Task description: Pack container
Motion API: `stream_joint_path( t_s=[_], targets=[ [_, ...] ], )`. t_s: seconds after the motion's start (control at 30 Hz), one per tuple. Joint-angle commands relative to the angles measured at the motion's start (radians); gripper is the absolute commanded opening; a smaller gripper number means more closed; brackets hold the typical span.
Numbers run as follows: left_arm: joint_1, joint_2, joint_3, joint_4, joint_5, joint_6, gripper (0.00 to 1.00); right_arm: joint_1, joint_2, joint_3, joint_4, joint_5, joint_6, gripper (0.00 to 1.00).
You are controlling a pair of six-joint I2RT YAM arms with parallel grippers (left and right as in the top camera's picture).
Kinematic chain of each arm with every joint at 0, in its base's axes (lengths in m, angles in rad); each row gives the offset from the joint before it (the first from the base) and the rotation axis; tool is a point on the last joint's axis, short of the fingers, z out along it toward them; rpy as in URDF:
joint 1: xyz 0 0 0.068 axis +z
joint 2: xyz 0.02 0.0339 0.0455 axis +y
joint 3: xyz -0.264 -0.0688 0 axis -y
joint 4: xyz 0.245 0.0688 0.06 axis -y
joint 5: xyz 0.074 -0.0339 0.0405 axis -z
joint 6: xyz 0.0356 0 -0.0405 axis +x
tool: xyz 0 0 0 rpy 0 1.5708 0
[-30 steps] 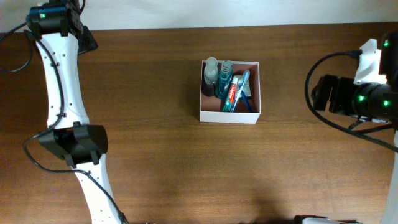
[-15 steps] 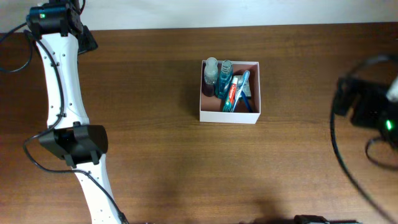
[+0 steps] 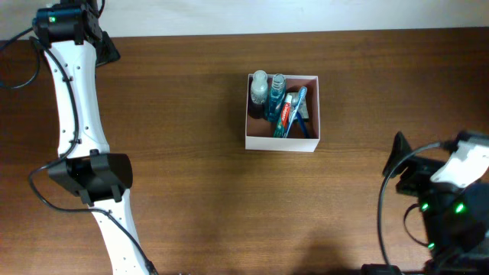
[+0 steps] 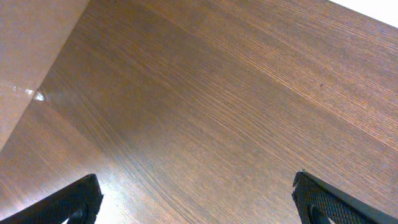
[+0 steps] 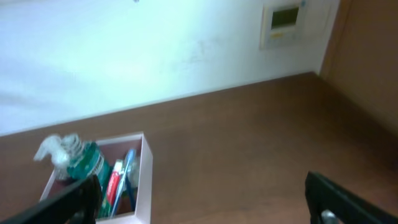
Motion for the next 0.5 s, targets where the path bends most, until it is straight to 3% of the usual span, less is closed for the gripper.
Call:
stream_joint_path(
  t_s=[0.0,0.23,0.47],
  targets=[
    [0.003,0.005,-0.007,0.002,0.004,-0.010,0.99,-0.006,-0.105,-0.180,0.126,0.014,0.001,0.99],
    [0.003,0.005,-0.007,0.002,0.004,-0.010,0.99,-0.005,-0.297,-0.498,0.407,0.002,0.001,0.99],
    [0.003,0.005,-0.007,0.002,0.004,-0.010,0.99,-0.005,-0.496,-0.652,0.462,-0.006,0.001,0.99]
  ],
)
